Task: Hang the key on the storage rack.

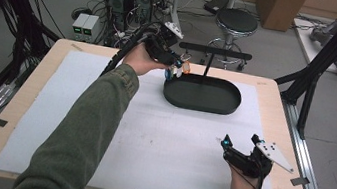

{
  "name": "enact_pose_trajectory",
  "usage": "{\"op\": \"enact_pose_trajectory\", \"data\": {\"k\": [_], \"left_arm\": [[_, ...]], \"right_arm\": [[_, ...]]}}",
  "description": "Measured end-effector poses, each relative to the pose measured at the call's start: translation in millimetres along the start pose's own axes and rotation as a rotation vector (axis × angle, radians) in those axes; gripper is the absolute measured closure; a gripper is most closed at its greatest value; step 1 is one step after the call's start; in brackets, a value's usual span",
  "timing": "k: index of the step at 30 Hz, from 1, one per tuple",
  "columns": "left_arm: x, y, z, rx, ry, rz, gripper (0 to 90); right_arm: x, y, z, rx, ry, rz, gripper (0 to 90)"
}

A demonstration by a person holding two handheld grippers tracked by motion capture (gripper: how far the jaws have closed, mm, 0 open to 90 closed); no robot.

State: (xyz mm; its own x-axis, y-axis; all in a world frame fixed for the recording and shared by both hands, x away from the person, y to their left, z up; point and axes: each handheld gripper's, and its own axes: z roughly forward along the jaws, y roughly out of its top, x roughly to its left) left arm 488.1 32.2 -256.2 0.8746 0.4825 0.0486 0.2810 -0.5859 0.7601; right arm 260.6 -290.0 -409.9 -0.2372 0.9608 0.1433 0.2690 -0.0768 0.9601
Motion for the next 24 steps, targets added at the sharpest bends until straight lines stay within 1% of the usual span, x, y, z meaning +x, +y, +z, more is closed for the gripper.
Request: {"op": "enact_pose_trajectory", "data": {"k": [4, 7, 9, 11, 13, 15, 17, 22, 24], "left_arm": [[5.6, -0.5, 6.7, -0.005, 0.001, -0.019, 75.8], [9.6, -0.6, 7.9, -0.018, 0.017, -0.023, 75.8], [13.2, -0.4, 6.8, -0.034, 0.03, -0.037, 75.8], [17.5, -0.5, 6.9, -0.036, 0.029, -0.054, 75.8], [18.6, 0.0, 9.2, -0.025, 0.046, -0.046, 75.7], [20.5, 0.3, 10.6, -0.035, 0.045, -0.049, 75.8], [23.2, 0.4, 11.9, -0.047, 0.045, -0.063, 75.7], [35.6, -2.8, 14.9, -0.019, 0.061, -0.107, 75.2], [39.5, -4.8, 17.7, -0.022, 0.054, -0.122, 75.0]], "right_arm": [[-0.8, 0.0, -0.9, 0.0, 0.0, -0.001, 0.5], [-1.4, -0.3, -1.2, 0.001, 0.0, 0.003, 0.5], [-2.1, -0.5, -1.0, 0.002, 0.0, 0.002, 0.5], [-1.9, -0.6, -0.7, 0.004, -0.002, 0.007, 0.5], [-2.0, -0.6, -0.6, 0.004, -0.002, 0.004, 0.6], [-2.0, -0.6, -0.9, 0.005, -0.003, 0.003, 0.5], [-2.0, -0.6, -1.3, 0.003, -0.002, 0.004, 0.5], [-4.0, -0.6, -2.2, 0.0, -0.006, 0.012, 0.5], [-5.3, -0.5, -2.9, 0.0, -0.01, 0.017, 0.5]]}}
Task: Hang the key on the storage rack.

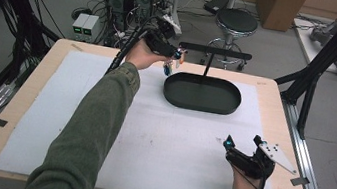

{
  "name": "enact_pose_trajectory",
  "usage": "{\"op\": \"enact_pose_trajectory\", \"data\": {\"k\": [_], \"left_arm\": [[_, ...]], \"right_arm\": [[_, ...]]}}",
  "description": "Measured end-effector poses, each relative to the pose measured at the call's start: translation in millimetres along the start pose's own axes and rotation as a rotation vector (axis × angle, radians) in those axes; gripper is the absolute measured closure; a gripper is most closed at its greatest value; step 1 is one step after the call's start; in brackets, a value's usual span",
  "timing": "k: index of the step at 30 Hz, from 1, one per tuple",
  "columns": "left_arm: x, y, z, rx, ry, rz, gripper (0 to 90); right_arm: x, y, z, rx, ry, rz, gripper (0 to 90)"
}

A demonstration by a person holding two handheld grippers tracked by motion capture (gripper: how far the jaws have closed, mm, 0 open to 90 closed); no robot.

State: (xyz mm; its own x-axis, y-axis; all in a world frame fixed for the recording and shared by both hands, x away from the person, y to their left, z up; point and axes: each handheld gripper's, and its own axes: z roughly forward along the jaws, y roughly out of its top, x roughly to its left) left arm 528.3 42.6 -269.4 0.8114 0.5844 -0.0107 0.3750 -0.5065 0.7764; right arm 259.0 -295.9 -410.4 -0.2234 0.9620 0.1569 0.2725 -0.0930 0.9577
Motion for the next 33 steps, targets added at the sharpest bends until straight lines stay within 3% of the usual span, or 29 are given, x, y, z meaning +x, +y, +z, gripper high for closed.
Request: {"op": "enact_pose_trajectory", "data": {"k": [6, 11, 16, 20, 22, 29, 33], "left_arm": [[9.3, -2.7, 8.8, -0.032, -0.033, -0.075, 74.5], [14.8, -8.0, 11.1, -0.058, -0.031, -0.116, 73.5], [15.5, -9.4, 13.1, -0.05, 0.007, -0.135, 71.3], [13.7, -9.8, 14.6, -0.044, 0.001, -0.129, 70.0], [14.2, -11.1, 14.8, -0.048, -0.02, -0.137, 65.6], [14.9, -15.2, 10.9, -0.058, -0.027, -0.156, 43.1], [15.0, -18.9, 8.6, -0.053, -0.037, -0.151, 36.2]], "right_arm": [[1.4, -0.7, -0.1, 0.006, 0.007, -0.014, 0.5], [0.8, -0.8, -1.6, 0.003, 0.009, -0.005, 0.6], [0.7, -0.4, -3.3, -0.01, 0.011, -0.013, 0.6], [0.7, -0.5, -3.5, -0.008, 0.009, -0.014, 0.5], [0.6, -0.4, -3.4, -0.009, 0.009, -0.014, 0.5], [0.6, -0.3, -2.8, -0.012, 0.01, -0.02, 0.5], [1.7, -0.2, -2.9, -0.004, 0.012, -0.013, 0.5]]}}
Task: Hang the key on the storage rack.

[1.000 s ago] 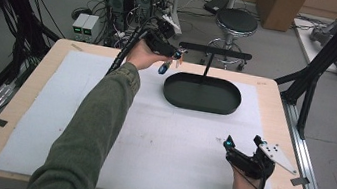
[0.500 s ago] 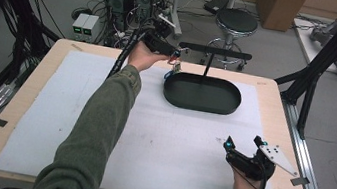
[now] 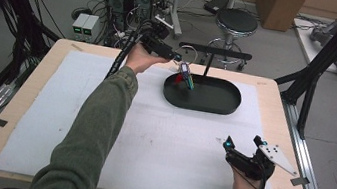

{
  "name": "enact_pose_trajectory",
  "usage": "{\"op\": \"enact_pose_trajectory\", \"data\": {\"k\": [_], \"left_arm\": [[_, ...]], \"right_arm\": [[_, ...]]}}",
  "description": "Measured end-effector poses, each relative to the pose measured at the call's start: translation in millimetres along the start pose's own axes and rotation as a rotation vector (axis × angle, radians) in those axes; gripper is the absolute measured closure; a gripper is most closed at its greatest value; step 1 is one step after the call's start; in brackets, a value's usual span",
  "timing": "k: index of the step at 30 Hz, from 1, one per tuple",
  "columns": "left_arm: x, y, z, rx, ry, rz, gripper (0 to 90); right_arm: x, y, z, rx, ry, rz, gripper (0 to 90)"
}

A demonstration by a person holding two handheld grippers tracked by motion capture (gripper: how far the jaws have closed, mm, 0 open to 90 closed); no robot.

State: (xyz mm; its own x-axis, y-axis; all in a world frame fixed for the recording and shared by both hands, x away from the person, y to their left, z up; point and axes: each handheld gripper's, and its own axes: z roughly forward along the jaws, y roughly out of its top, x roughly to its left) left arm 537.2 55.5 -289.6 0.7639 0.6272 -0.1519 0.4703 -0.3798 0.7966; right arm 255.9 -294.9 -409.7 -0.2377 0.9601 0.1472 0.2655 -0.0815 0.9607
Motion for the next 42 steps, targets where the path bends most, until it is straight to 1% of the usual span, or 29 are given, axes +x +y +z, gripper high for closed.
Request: {"op": "enact_pose_trajectory", "data": {"k": [4, 5, 8, 11, 13, 15, 19, 22, 26, 38, 42], "left_arm": [[2.8, -6.5, -0.6, 0.005, -0.024, -0.014, 31.1], [3.0, -7.8, -0.2, 0.011, -0.034, -0.014, 30.1], [0.0, -11.3, 0.2, 0.019, -0.035, 0.002, 25.0], [-2.8, -12.0, 1.5, 0.034, -0.047, -0.009, 10.7], [-4.9, -12.2, 2.2, 0.04, -0.045, -0.017, 1.6], [-6.4, -12.2, 1.4, 0.043, -0.049, -0.018, 1.6], [-10.7, -12.6, -2.2, 0.044, -0.048, 0.002, 1.6], [-13.4, -13.8, -5.9, 0.041, -0.035, 0.016, 1.6], [-16.9, -16.6, -10.5, 0.044, -0.031, 0.036, 1.6], [-21.4, -35.7, -19.8, 0.06, -0.011, 0.058, 1.6], [-19.7, -43.8, -22.3, 0.057, -0.003, 0.054, 1.6]], "right_arm": [[-0.3, 0.2, -0.2, -0.003, -0.001, -0.004, 0.6], [-0.3, 0.1, -0.3, -0.003, -0.002, -0.004, 0.5], [-0.1, 0.1, -0.1, -0.002, -0.002, -0.001, 0.5], [0.1, 0.0, 0.2, 0.002, -0.001, -0.001, 0.6], [0.0, 0.0, 0.1, 0.001, -0.001, -0.001, 0.6], [-0.1, 0.1, 0.2, 0.0, -0.002, 0.0, 0.6], [0.2, 0.0, 0.1, 0.0, -0.002, -0.001, 0.6], [0.0, 0.0, -0.1, 0.0, -0.003, -0.005, 0.6], [0.0, 0.0, 0.0, -0.001, -0.004, -0.007, 0.5], [1.8, 0.4, 0.4, 0.001, -0.004, -0.016, 0.6], [2.3, 0.6, 0.2, 0.001, -0.003, -0.013, 0.5]]}}
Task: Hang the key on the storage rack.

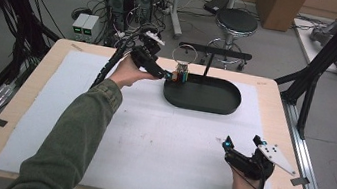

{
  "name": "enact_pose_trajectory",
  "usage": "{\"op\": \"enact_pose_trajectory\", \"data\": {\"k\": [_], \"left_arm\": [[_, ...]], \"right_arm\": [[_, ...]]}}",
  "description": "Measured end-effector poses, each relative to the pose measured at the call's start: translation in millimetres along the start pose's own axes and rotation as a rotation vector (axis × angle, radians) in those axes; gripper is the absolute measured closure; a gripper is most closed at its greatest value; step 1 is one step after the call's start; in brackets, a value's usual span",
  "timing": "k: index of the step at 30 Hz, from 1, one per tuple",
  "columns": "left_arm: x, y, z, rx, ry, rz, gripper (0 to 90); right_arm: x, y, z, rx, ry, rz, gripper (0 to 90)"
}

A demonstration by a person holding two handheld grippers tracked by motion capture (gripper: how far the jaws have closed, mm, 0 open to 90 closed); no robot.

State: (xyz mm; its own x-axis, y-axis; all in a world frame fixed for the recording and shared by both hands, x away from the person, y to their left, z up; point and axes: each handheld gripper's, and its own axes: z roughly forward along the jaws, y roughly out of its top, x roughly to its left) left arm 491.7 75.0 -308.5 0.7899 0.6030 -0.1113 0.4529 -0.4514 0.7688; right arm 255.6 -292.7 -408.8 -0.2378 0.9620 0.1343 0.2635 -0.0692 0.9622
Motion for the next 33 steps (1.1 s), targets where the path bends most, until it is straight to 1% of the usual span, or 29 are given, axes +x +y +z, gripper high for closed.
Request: {"op": "enact_pose_trajectory", "data": {"k": [8, 10, 17, 19, 21, 23, 28, 33], "left_arm": [[1.3, -19.1, -10.1, 0.005, 0.022, -0.012, 1.6], [0.9, -23.5, -13.9, 0.007, 0.031, -0.008, 1.6], [2.4, -38.7, -28.6, -0.013, 0.044, -0.023, 1.6], [3.0, -43.6, -32.3, -0.015, 0.058, -0.016, 1.6], [3.9, -48.9, -35.4, -0.015, 0.06, -0.023, 1.6], [5.4, -54.0, -38.4, -0.013, 0.064, -0.024, 1.6], [5.9, -66.0, -47.9, -0.028, 0.069, -0.031, 1.6], [5.7, -80.0, -58.8, -0.04, 0.081, -0.041, 1.6]], "right_arm": [[0.0, 0.0, 0.6, 0.002, -0.004, -0.004, 0.5], [0.3, 0.0, 0.8, 0.001, -0.005, -0.002, 0.6], [1.6, 0.1, 1.1, 0.001, -0.002, -0.005, 0.6], [1.6, 0.0, 1.5, 0.002, -0.002, -0.01, 0.5], [1.6, 0.1, 1.8, 0.002, -0.002, -0.018, 0.5], [2.4, -0.1, 2.0, 0.006, -0.003, -0.015, 0.6], [2.5, -0.3, 2.7, 0.003, -0.005, -0.026, 0.5], [2.5, -0.3, 2.8, 0.005, -0.005, -0.023, 0.6]]}}
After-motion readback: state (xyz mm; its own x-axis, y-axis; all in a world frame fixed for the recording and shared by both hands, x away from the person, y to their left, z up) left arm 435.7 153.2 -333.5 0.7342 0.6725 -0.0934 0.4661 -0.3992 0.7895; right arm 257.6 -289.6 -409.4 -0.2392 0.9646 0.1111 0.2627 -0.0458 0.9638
